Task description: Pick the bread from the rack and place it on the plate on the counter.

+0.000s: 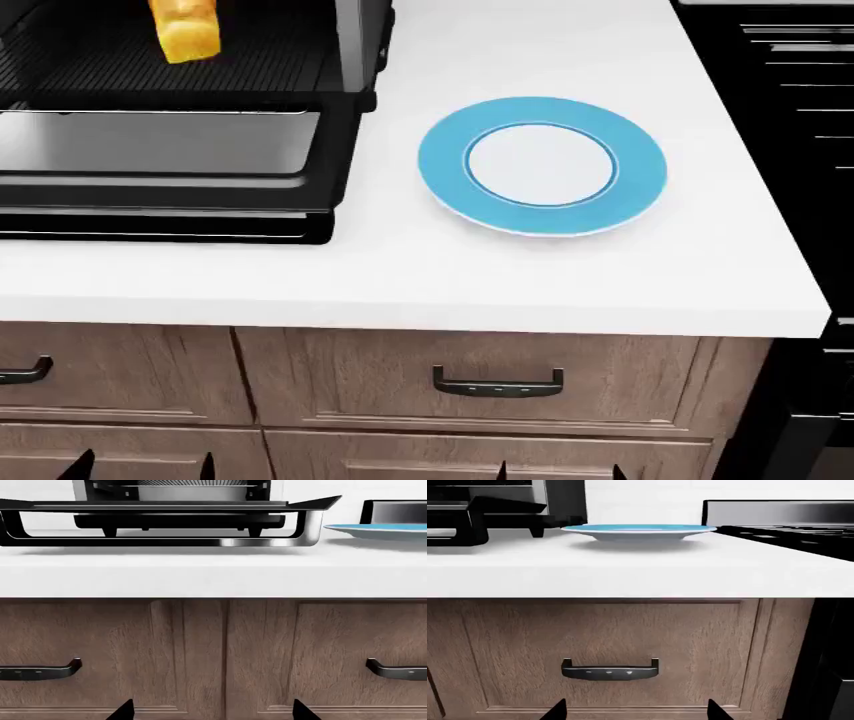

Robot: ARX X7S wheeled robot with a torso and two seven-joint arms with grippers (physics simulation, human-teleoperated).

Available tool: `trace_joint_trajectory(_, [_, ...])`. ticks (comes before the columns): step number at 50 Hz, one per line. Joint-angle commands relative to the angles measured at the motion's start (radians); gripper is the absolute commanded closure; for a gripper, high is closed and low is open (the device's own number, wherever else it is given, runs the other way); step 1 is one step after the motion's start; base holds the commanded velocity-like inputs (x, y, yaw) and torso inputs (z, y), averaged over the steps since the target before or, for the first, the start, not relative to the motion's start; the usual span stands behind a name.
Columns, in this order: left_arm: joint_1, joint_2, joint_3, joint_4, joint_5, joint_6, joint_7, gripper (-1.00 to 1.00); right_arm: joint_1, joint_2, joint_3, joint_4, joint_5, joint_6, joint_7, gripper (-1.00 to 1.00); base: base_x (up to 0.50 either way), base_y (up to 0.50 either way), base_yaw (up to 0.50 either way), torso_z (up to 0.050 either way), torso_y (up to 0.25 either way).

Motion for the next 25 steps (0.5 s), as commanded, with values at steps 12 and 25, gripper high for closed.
trace_joint_trajectory(12, [-0.005,-0.045,0.054,-0.004,-0.053,-0.015,-0.055,-1.00,0.001,0.053,-0.063,-0.002,0.052,-0.005,0.059,-1.00,0.00,0.00,0.00,0.000,0.000])
trace_joint_trajectory(25, [0.051,-0.083,0.078,0.097,-0.107,0.004,-0.038,-1.00,-0.006,0.076,-0.102,-0.039,0.057,0.029,0.076,-1.00,0.00,0.00,0.00,0.023,0.000])
